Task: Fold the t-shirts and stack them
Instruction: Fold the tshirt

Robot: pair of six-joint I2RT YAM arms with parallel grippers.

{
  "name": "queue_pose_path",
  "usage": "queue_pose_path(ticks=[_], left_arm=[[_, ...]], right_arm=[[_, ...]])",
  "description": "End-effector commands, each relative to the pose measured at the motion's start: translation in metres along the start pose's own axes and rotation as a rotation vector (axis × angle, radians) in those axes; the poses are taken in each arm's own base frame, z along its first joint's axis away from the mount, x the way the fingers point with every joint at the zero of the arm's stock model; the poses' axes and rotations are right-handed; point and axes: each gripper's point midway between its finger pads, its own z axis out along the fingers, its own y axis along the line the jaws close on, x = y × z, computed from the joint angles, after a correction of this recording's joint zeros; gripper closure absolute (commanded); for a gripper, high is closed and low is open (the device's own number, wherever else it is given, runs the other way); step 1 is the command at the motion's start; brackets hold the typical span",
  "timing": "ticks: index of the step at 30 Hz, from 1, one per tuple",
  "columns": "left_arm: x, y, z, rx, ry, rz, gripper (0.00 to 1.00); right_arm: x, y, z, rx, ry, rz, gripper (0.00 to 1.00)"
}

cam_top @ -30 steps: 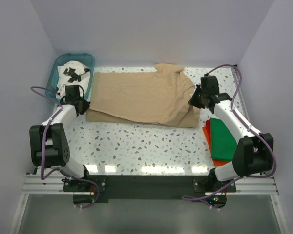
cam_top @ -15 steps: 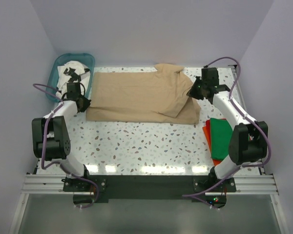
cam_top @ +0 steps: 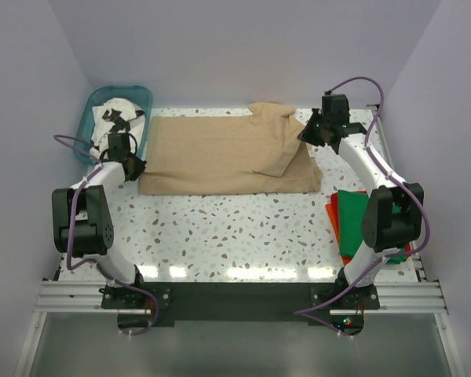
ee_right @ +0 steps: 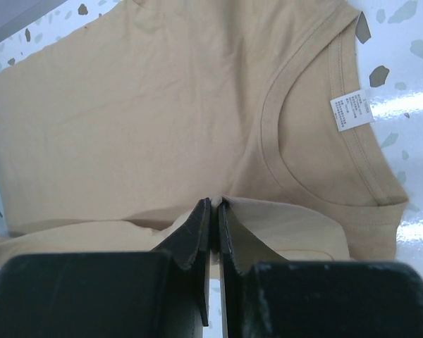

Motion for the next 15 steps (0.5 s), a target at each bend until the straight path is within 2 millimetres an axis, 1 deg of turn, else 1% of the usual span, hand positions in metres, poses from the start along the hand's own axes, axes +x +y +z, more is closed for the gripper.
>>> queue_pose_path(ticks=[1, 5, 9, 12, 14, 15], left_arm=[[-0.027, -0.020, -0.001, 0.044, -0.079, -0.023, 0.98], [-0.029, -0.023, 0.000, 0.049, -0.083, -0.023, 0.99], [-0.031, -0.023, 0.000, 0.044, -0.092, -0.023, 0.99], [-0.033, -0.025, 0.001, 0.052, -0.094, -0.022, 0.99], [-0.031, -0.026, 0.006, 0.048, -0.081, -0.019, 0.99], [-0.034, -0.029, 0.006, 0.054, -0.085, -0.018, 1.00]], right_arm=[[-0.021, 0.011, -0.005, -0.026, -0.051, -0.026, 1.00], [-0.021, 0.005, -0.002, -0.012, -0.053, -0.023, 1.00], [-0.018, -0.004, 0.001, 0.004, -0.045, -0.012, 1.00], [-0.020, -0.011, 0.003, 0.002, -0.048, 0.006, 1.00], [-0.019, -0.012, 0.004, -0.002, -0.043, 0.008, 1.00], [-0.021, -0.012, 0.004, -0.003, -0.045, 0.009, 1.00]])
